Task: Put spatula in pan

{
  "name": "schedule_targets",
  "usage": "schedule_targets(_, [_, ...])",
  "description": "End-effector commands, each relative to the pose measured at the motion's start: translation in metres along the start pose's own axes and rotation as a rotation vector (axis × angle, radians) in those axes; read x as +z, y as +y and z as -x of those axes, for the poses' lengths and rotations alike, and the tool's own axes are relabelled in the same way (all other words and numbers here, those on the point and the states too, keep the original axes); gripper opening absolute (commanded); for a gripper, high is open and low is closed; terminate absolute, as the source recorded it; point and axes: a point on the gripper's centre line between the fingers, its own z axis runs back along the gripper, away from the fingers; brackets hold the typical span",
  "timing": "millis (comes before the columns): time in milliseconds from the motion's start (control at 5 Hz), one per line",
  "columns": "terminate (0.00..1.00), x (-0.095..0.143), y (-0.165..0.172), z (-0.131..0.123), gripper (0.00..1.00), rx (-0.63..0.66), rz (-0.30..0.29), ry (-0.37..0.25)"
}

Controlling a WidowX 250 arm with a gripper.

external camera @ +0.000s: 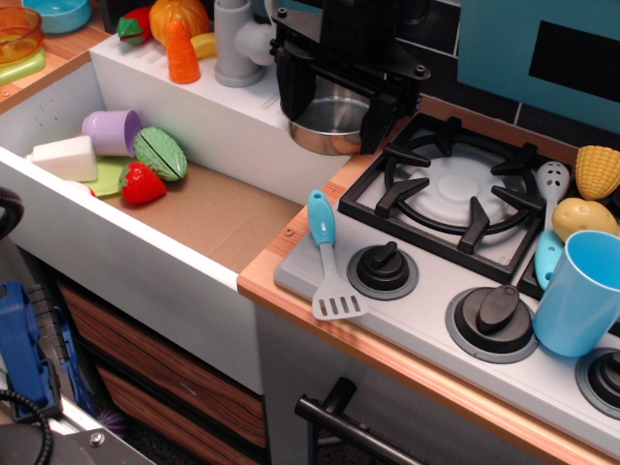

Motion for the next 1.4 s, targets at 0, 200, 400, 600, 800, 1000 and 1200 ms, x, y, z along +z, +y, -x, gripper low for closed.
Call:
schedule_targets(0, [0.00,0.000,0.000,0.000,1.00,0.000,0.000,0.000])
schedule_targets(200, [0.00,-0.006,-0.005,0.002,1.00,0.097,-0.013,0.005])
schedule_targets(400, [0.00,-0.011,-0.009,0.007,1.00,0.175,-0.032,0.013])
schedule_targets(600, [0.00,-0.019,-0.008,0.018,1.00,0.237,-0.024,0.005])
schedule_targets(800, [0.00,-0.030,-0.003,0.029,1.00,0.241,-0.029,-0.004])
schedule_targets(1000, [0.00,-0.040,-0.004,0.033,1.00,0.258,-0.036,-0.008])
schedule_targets(1200, [0.00,-0.047,-0.007,0.032,1.00,0.265,-0.033,-0.030])
